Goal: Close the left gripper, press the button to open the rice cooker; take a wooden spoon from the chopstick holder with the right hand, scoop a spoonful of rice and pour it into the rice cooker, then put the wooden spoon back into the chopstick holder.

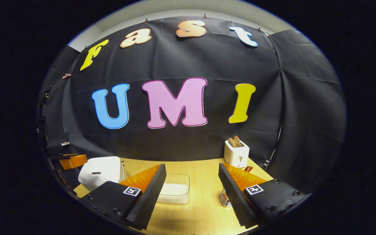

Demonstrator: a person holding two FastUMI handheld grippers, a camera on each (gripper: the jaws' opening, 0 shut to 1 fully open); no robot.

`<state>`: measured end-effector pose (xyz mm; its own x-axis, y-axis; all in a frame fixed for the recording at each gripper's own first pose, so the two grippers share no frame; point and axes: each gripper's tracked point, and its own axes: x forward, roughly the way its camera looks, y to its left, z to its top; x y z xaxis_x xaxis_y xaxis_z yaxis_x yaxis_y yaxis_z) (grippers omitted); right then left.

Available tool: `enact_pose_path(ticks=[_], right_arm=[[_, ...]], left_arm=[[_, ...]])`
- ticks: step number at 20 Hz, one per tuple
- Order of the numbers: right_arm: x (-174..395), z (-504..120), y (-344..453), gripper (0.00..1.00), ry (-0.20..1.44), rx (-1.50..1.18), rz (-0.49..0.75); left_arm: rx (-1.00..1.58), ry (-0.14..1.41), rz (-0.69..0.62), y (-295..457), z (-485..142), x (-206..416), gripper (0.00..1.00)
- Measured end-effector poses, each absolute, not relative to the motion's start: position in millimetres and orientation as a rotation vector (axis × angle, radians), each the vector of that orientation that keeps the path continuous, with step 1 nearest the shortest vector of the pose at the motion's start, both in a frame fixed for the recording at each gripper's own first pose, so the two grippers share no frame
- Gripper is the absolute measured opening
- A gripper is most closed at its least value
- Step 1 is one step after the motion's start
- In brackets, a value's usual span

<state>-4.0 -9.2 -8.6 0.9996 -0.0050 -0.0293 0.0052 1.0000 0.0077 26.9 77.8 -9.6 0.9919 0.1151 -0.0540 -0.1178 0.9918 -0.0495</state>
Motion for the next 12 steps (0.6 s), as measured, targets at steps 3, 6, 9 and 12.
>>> enact_pose_path(ticks=[3, 6, 9, 12], right_arm=[[-0.7, -12.4, -8.7, 0.99, 0.042, 0.016, 0.002], [0.2, -15.9, -9.4, 0.99, 0.052, 0.021, 0.007], [2.0, -18.5, -8.9, 0.99, 0.059, 0.029, 0.015], [3.3, -21.8, -12.7, 1.0, 0.066, 0.033, 0.015]], left_arm=[[-0.064, 0.081, 0.178, 100.5, -16.9, 34.9, 0.05], [-0.074, 0.151, 0.192, 115.8, -34.8, 46.0, 0.05], [-0.092, 0.275, 0.221, 132.6, -66.4, 58.6, 0.05], [-0.103, 0.325, 0.234, 140.7, -77.4, 73.0, 0.05]])
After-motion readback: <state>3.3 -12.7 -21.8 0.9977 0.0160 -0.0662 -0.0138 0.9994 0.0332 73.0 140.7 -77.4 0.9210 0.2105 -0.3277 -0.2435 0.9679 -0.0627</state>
